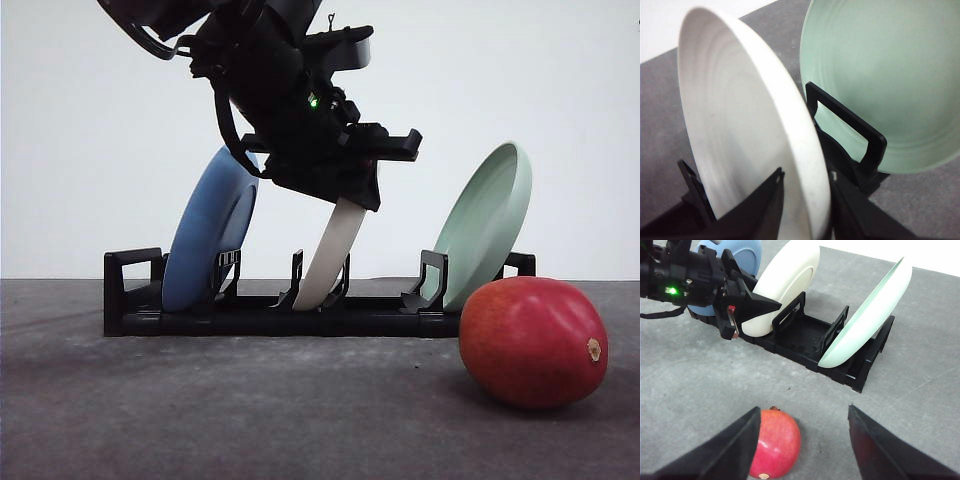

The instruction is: Place pomegranate in white plate

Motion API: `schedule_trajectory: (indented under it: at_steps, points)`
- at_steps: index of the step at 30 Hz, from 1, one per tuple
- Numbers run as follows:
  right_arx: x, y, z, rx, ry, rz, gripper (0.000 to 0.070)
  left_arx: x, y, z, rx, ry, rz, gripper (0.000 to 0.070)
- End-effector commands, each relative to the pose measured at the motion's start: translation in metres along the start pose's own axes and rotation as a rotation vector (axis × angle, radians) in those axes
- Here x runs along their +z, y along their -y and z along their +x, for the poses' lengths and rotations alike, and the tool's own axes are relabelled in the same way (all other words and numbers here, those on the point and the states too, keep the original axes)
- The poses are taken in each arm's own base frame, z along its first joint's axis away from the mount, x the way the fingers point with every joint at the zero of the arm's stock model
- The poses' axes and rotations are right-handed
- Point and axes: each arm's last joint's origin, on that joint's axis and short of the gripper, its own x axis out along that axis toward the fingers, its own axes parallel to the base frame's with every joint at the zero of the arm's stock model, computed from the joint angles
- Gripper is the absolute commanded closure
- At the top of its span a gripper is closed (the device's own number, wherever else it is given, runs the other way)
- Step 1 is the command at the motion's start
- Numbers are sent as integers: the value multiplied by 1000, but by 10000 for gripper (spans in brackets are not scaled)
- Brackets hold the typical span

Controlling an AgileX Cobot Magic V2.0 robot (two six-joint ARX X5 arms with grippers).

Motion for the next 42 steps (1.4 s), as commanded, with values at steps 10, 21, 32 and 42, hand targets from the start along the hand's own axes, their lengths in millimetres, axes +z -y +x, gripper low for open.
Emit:
schedule_trajectory:
  at_steps: [10,21,32,42]
  points:
    - [5,-1,-3,3,25,4,345,14,2,-7,-8,36,-120,696]
    - [5,-1,-3,4,25,4,345,37,-5,-33,-16,125,-248,696]
    - [5,-1,-3,4,25,4,345,65,-14,-83,-63,205,-300,696]
    - [5,-1,-3,4,25,4,345,70,-19,-146,-222,108,-344,696]
